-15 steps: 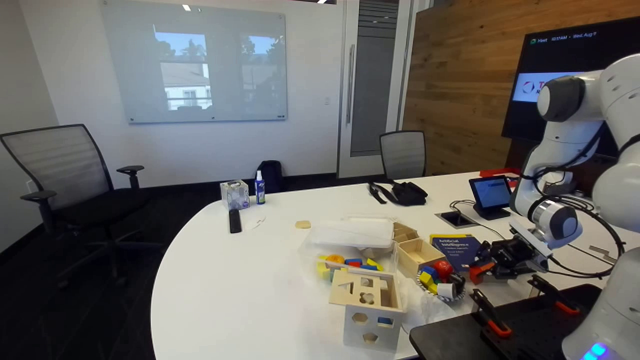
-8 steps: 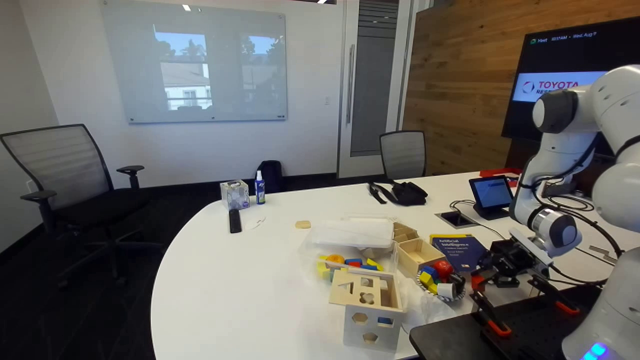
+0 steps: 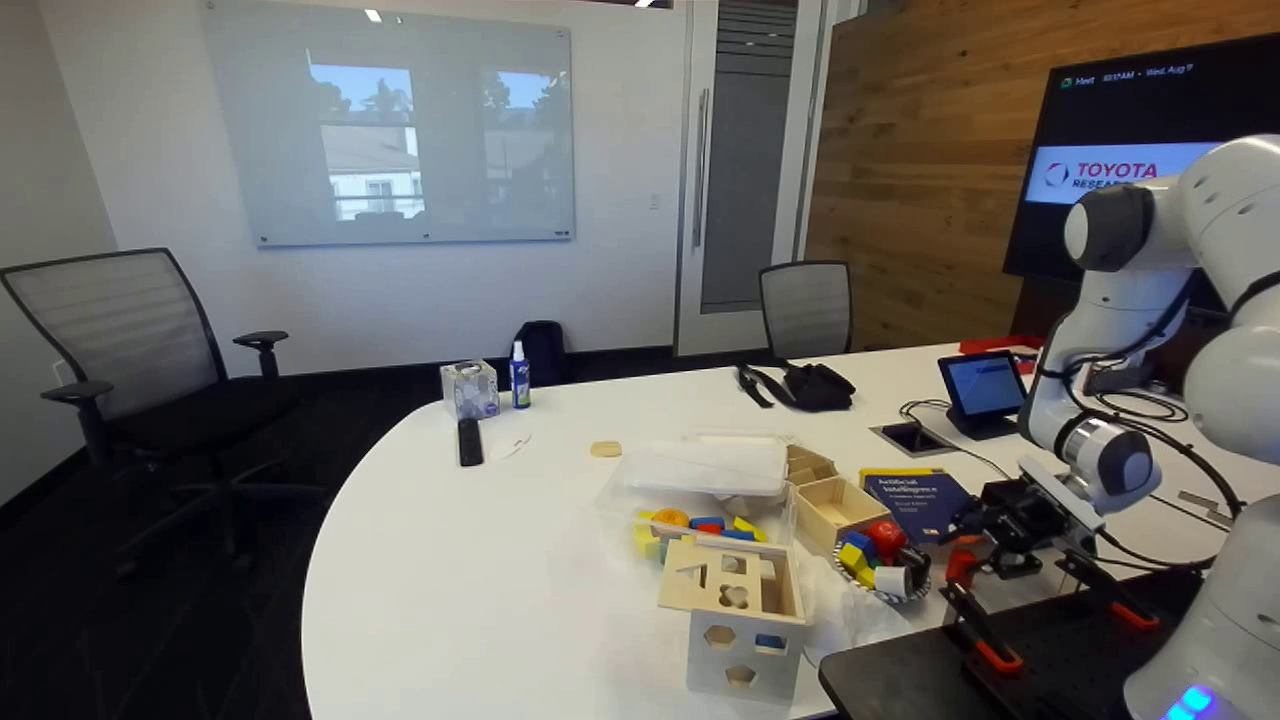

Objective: Move the red rectangular block from the bowl and place it north of the book

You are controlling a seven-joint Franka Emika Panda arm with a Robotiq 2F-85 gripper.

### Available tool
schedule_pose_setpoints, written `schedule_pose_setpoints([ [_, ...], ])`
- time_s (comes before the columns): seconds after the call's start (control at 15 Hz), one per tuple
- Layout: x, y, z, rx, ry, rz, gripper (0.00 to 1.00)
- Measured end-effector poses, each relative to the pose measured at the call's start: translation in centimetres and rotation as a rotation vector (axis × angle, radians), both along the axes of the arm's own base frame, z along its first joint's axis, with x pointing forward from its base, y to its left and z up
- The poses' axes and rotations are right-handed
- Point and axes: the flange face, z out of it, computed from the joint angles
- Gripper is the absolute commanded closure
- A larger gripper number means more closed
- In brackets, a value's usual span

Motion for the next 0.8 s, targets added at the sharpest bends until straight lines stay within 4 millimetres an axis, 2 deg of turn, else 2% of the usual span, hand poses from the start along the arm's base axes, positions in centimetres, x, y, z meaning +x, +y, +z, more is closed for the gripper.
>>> schedule_pose_setpoints([
  [0.07, 0.1, -0.1, 0.0, -0.001, -0.003, 0.001, 0.02],
  [0.13, 0.2, -0.2, 0.2, -0.004, -0.006, 0.001, 0.0],
  [0.4, 1.4, -0.2, 1.7, -0.017, -0.031, 0.021, 0.0],
  [0.6, 2.9, 0.8, 4.4, -0.091, -0.041, 0.097, 0.0],
  [0.8, 4.5, 3.7, 8.5, -0.175, -0.025, 0.244, 0.0],
])
